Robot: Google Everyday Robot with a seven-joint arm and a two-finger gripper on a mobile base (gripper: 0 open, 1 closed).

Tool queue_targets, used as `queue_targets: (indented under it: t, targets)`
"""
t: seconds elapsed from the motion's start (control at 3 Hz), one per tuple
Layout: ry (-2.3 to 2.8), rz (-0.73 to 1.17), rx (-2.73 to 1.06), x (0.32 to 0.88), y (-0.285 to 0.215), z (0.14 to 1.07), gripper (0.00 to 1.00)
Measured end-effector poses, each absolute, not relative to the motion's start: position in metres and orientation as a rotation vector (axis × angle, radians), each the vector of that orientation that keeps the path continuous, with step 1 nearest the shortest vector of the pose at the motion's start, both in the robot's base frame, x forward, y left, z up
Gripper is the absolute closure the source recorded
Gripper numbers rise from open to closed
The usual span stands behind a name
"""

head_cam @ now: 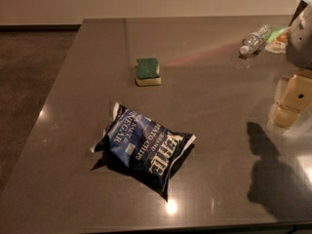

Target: Move sponge near blue chip bag

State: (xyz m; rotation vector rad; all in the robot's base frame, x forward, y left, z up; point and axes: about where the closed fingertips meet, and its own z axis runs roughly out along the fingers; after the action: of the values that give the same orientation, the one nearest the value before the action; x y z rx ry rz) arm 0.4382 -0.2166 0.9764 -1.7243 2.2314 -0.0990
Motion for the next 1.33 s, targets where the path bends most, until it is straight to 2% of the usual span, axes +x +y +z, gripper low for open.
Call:
queue_targets:
  t: [0.33, 1.33]
  targets:
    - [2.231, -0.099, -1.724, 0.438, -0.217, 0.976, 0.00]
    - [2.233, -0.041, -1.671, 0.518, -0.171, 0.946, 0.00]
